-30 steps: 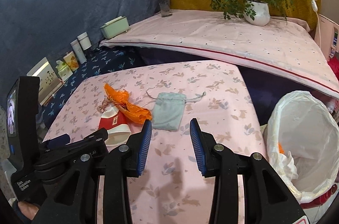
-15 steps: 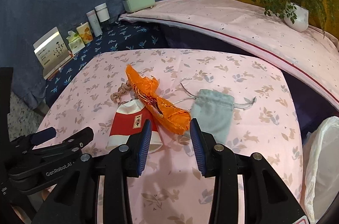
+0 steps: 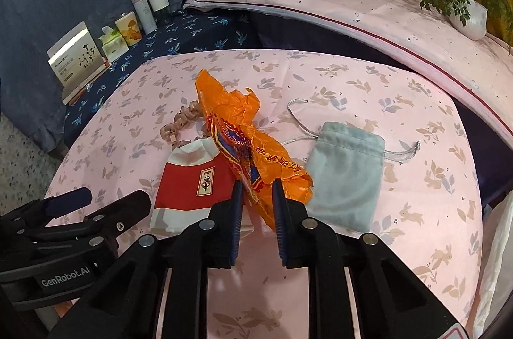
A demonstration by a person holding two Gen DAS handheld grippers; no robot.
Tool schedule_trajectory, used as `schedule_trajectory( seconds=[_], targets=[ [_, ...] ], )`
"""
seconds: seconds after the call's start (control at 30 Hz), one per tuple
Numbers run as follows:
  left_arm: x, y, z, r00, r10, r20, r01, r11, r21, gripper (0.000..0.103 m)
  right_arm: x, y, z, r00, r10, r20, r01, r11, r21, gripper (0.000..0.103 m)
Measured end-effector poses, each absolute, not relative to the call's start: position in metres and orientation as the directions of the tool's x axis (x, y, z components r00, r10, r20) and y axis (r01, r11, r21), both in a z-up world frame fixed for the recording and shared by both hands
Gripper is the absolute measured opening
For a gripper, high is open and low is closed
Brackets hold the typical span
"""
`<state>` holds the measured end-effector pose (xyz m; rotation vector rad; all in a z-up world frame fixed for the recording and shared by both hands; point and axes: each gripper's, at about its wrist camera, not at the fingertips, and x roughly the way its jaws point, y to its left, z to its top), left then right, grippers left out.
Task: Collect trash
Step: 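Grasp the orange plastic bag with the right gripper and lift it, then grasp the red-and-white paper cup with the left gripper while right holds the bag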
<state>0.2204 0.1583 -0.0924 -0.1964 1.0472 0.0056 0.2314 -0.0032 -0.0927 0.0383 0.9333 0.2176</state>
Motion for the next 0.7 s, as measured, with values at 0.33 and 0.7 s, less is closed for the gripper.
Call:
schedule_trajectory(
  seconds=[0.33, 0.7],
  targets=[
    [0.213, 0.156, -0.102, 0.483, -0.085, -0.871, -0.099, 0.984, -0.151, 0.091, 0.225, -0.002, -0.098, 0.561, 0.197, -0.804, -0.186, 0.976, 0.11, 0.002],
    [0.204, 0.135, -0.106, 0.493, -0.123, -0.861, -0.013, 0.989, -0.149, 0.09, 0.206, -0.029, -0.059, 0.638, 0.2, -0.744, -0.128, 0.98, 0.154, 0.002]
  ],
)
